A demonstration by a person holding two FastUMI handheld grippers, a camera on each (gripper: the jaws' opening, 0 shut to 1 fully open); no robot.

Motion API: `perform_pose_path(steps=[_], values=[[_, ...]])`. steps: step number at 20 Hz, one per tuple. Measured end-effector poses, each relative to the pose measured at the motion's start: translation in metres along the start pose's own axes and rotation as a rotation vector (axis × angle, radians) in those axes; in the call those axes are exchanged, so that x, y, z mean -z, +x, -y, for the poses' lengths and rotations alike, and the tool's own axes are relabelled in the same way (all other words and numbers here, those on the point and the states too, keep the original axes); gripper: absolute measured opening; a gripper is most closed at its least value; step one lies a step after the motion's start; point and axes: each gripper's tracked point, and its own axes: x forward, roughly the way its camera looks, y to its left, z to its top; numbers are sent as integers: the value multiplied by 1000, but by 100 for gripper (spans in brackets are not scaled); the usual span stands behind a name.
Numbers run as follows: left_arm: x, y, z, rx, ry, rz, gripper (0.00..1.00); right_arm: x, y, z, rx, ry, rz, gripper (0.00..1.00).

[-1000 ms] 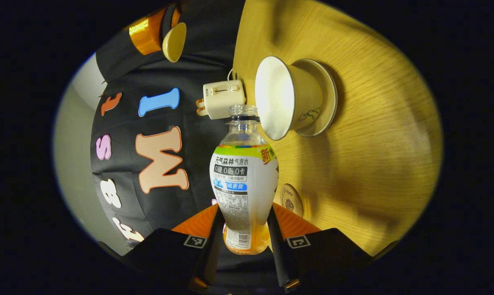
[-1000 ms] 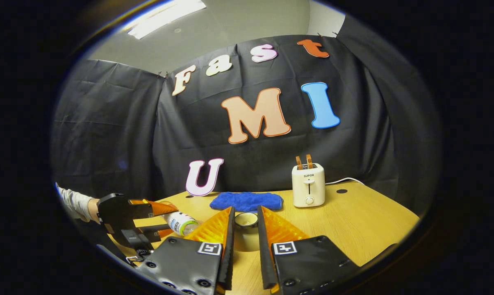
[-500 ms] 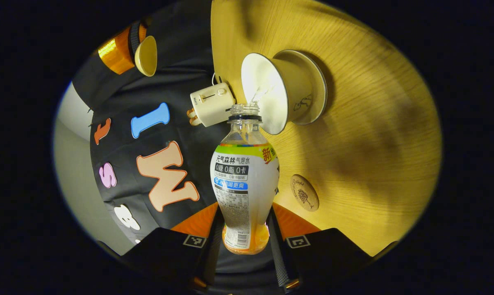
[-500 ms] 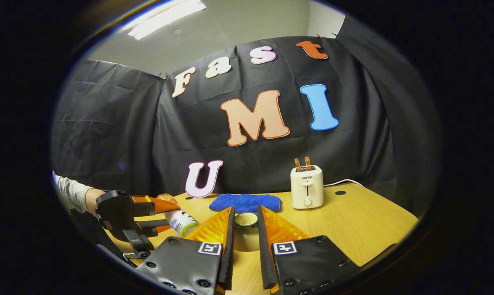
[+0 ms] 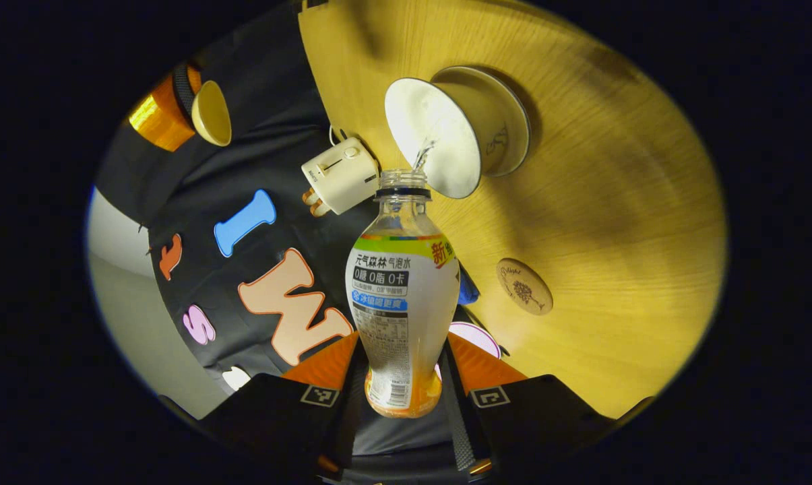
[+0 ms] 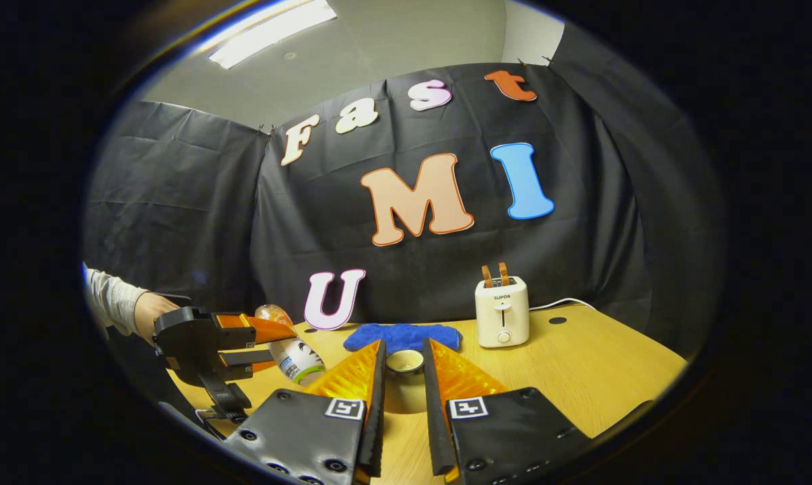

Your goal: Open the teacup lid with one hand, grasp the water bottle and pour water into the teacup with the other hand; after pouring, place the water bottle on the coaster and then close the teacup lid.

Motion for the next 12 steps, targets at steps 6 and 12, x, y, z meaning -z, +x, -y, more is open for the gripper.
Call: perform_pose_path(steps=[6, 12], values=[[2, -2, -7, -26, 70, -9, 56, 1, 0, -2, -7, -6, -3, 30], [3, -2, -9, -16, 73, -7, 55, 0, 0, 3, 0, 2, -3, 30]])
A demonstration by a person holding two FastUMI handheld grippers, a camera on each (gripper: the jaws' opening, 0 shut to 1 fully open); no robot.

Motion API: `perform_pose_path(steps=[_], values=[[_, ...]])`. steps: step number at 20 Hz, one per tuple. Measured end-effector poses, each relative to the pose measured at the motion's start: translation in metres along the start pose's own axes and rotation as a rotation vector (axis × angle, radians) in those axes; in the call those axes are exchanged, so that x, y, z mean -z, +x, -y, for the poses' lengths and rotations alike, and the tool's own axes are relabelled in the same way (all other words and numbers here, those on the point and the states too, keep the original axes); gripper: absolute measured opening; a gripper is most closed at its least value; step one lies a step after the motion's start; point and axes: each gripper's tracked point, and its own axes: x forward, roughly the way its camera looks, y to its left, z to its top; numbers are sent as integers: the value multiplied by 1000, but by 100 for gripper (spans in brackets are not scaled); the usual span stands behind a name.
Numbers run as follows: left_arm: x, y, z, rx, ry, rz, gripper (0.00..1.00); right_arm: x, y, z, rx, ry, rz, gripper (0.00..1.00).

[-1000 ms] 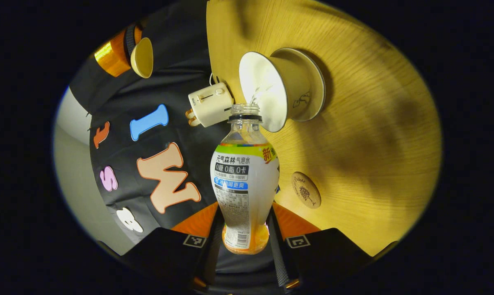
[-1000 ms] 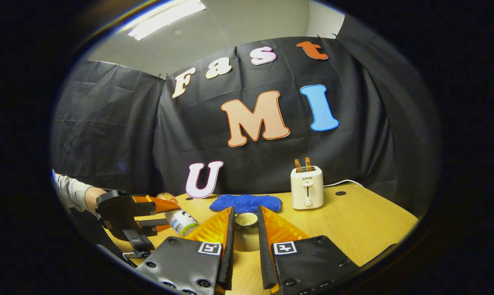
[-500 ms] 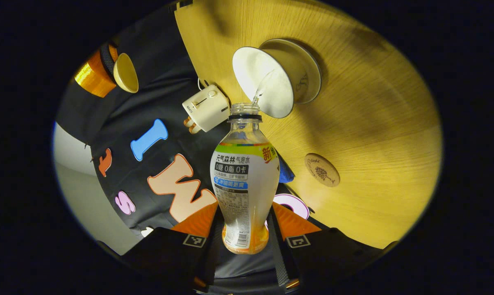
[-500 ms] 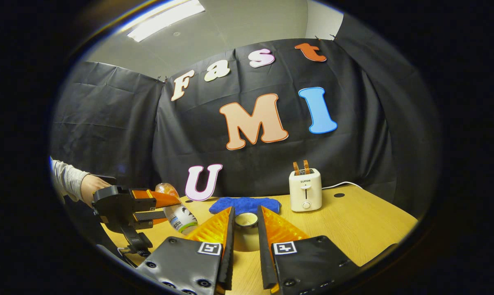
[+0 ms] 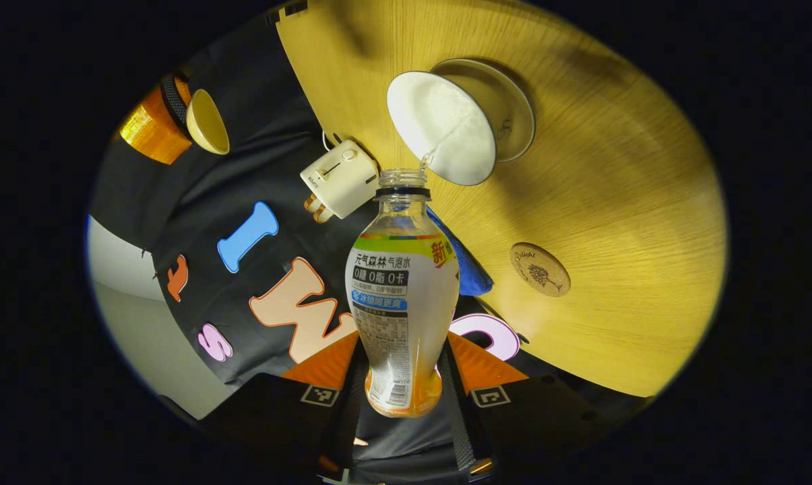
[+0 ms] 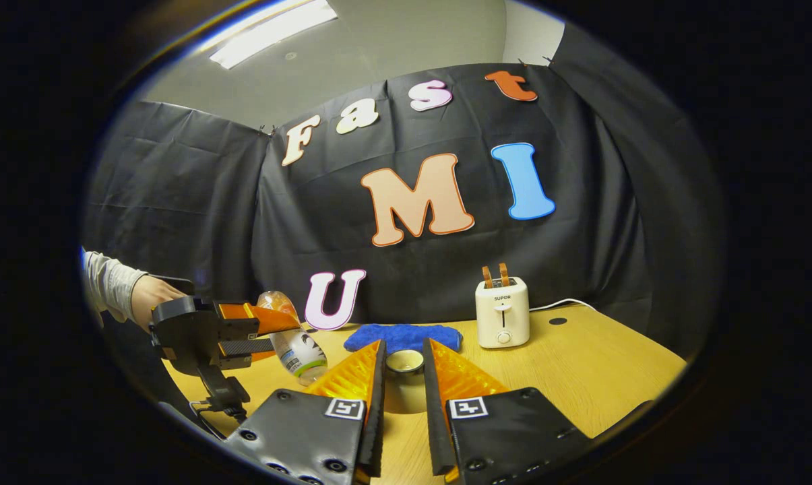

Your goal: Open the teacup lid with one hand, grasp the water bottle and pour water into the teacup with the other hand; after pouring, place the water bottle on the coaster and then close the teacup lid.

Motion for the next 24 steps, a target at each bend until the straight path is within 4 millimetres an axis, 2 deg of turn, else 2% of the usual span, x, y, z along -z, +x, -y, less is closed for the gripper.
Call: perform_pose_path(steps=[4, 8, 10, 11, 13, 16, 24], values=[[1, 1, 1, 0, -11, 1, 55, 2, 1, 1, 4, -2, -3, 31], [-8, -2, 8, 16, -75, 34, 55, 5, 3, 0, 0, 0, -6, 30], [-17, -6, 16, 38, -109, 62, 55, 7, 5, -1, -2, 0, -12, 32], [-20, -7, 27, 56, -140, 65, 55, 8, 5, -2, -5, 0, -15, 31], [-24, -7, 47, 91, -231, 75, 55, 11, 6, -5, -12, -2, -21, 31], [-36, -9, 61, 130, -387, 102, 55, 15, 6, -11, -21, -5, -30, 30], [-36, -9, 60, 137, -833, 96, 53, 20, 9, -16, -28, -4, -43, 31]])
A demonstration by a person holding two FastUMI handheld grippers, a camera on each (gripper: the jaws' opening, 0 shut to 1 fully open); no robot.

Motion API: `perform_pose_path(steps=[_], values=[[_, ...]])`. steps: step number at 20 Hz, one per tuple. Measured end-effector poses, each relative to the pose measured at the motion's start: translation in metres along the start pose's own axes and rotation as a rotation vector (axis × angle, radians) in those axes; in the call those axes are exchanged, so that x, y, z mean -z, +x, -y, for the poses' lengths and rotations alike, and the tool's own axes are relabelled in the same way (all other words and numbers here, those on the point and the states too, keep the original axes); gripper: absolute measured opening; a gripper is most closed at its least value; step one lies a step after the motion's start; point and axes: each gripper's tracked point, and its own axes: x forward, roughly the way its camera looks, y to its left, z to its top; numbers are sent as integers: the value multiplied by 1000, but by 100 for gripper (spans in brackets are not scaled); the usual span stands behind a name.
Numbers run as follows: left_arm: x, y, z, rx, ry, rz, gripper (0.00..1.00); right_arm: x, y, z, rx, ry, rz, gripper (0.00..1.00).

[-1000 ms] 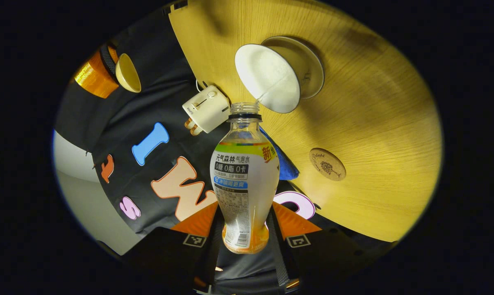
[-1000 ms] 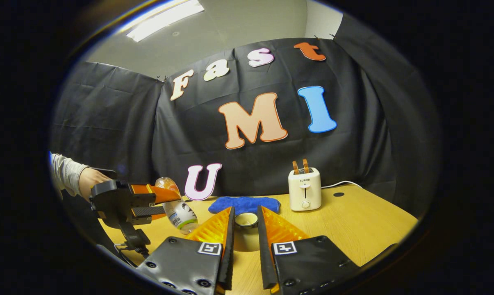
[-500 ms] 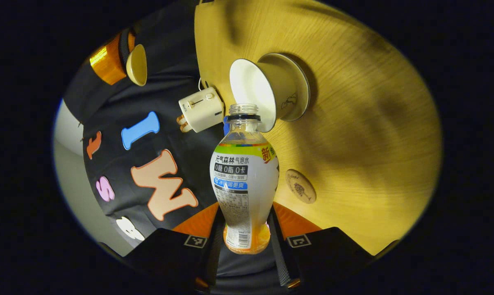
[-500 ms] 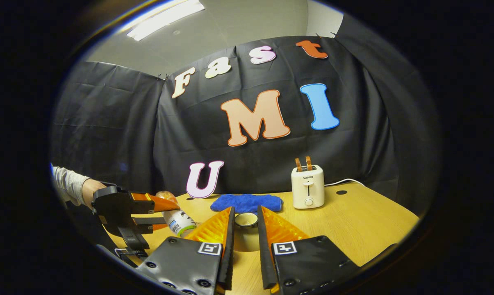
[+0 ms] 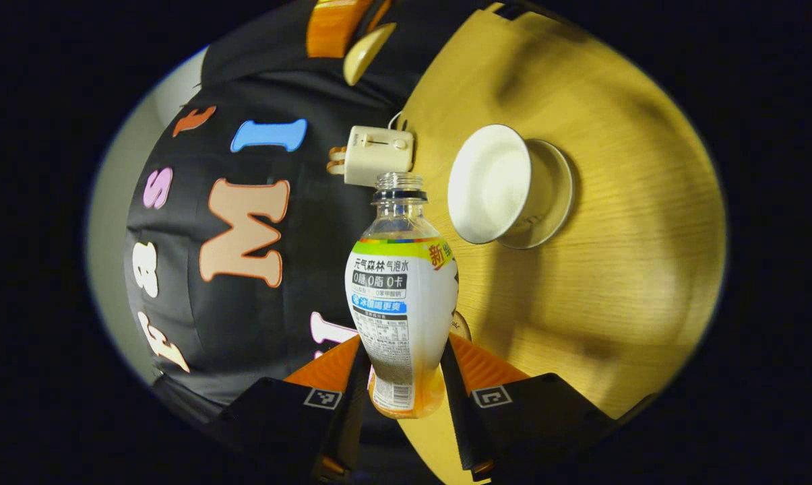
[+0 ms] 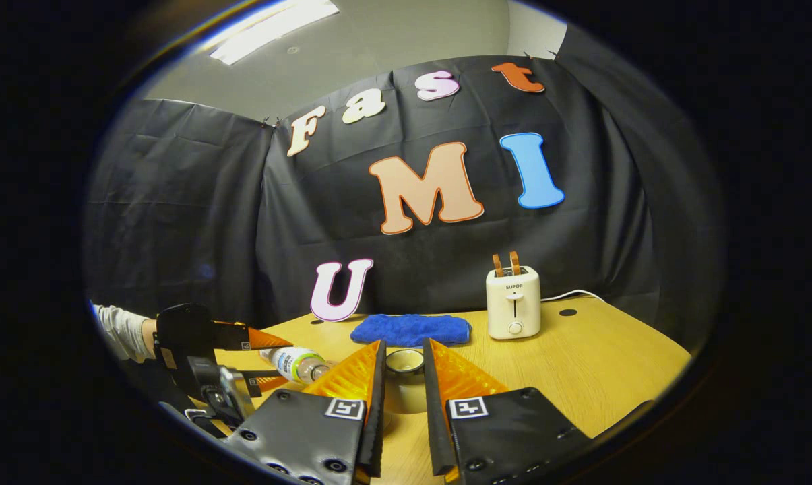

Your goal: Open the teacup lid with one hand, grasp the water bottle and pour water into the teacup with the other hand; after pouring, place the water bottle on the coaster and then close the teacup lid.

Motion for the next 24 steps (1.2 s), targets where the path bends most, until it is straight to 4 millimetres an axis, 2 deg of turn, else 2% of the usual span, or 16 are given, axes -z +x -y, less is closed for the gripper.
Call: perform_pose_path(steps=[4, 7, 11, 19, 21, 24], values=[[-2, -4, 7, 36, -211, 28, 53, 0, 0, -2, -3, -5, -1, 30], [-4, -10, 2, 28, -344, 42, 57, 1, -1, -5, -7, -8, -3, 31], [-6, -6, -5, 23, -524, 56, 55, 0, -3, -10, -13, -15, -2, 31], [14, 6, -33, -13, -862, 60, 54, 0, -2, -6, -6, -12, -4, 31], [18, 8, -34, -8, -939, 66, 52, 0, -3, -5, -6, -12, -2, 32], [28, 14, -40, -19, -1053, 86, 54, 1, -2, -2, 0, -12, -8, 31]])
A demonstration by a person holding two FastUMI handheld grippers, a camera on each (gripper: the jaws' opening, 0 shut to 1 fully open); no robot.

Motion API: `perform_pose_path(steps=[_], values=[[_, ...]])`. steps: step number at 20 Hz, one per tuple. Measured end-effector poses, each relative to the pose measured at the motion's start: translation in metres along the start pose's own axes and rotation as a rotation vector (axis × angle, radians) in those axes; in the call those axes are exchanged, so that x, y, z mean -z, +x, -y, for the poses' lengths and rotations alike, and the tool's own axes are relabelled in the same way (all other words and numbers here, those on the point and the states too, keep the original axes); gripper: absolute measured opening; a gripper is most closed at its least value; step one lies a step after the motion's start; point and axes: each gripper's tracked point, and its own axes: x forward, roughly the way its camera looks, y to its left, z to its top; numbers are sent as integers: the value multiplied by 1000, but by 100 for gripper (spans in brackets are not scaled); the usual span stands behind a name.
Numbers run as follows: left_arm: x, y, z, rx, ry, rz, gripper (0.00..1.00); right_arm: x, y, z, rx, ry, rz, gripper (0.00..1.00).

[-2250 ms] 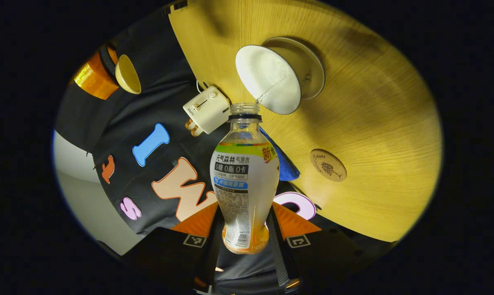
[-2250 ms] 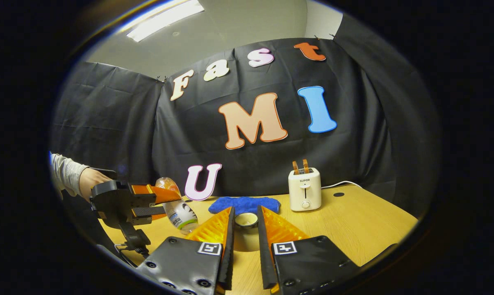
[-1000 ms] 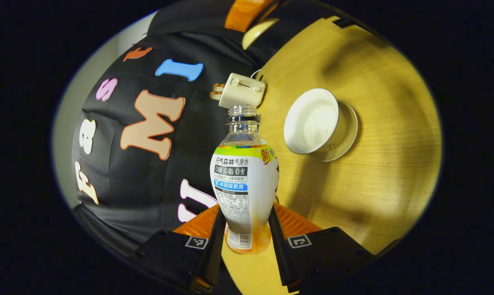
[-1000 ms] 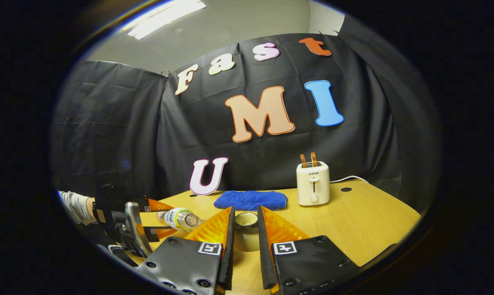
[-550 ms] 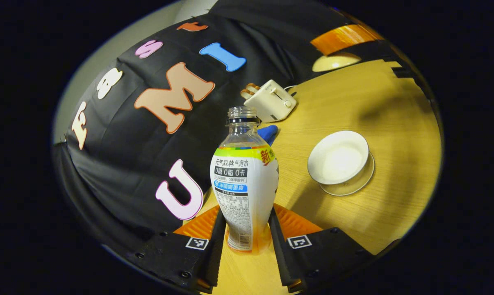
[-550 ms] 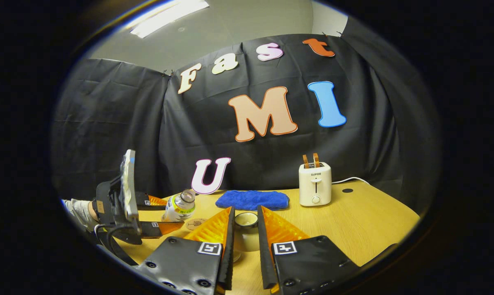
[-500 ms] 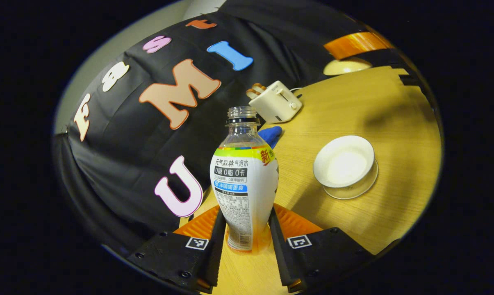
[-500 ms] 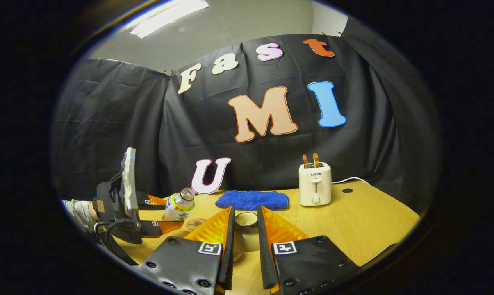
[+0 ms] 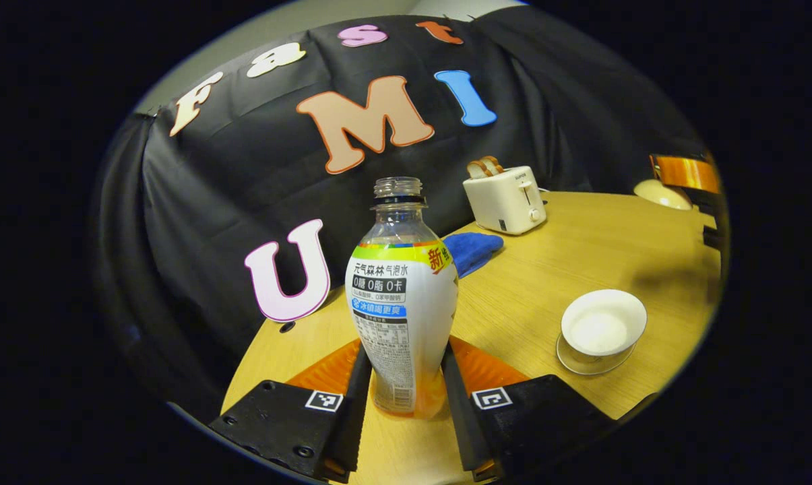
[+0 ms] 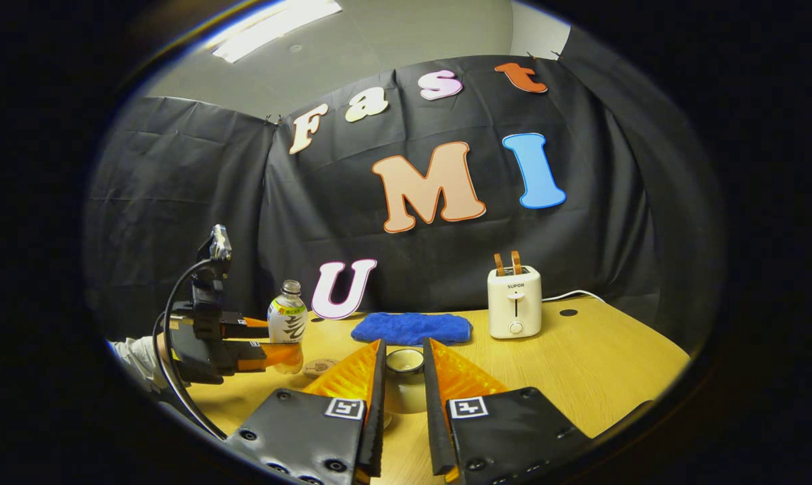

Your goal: Open the teacup lid with one hand, grasp the water bottle and pour water into the teacup with the other hand; after pouring, place the water bottle on the coaster and then close the teacup lid.

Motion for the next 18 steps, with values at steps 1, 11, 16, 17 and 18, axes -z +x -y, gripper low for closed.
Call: perform_pose_path(steps=[1, 11, 16, 17, 18], values=[[1, 3, -1, 2, -46, 9, 54, 1, 1, 0, 0, 2, -2, 32], [-1, 33, -24, -38, -323, 77, 54, 4, 2, 9, 19, 0, -9, 31], [4, 54, -23, -55, -366, 81, 55, 6, 3, 11, 24, 1, -14, 31], [5, 63, -24, -55, -372, 70, 55, 6, 3, 12, 25, 2, -15, 31], [9, 68, -26, -54, -380, 62, 55, 7, 3, 12, 25, 3, -16, 31]])
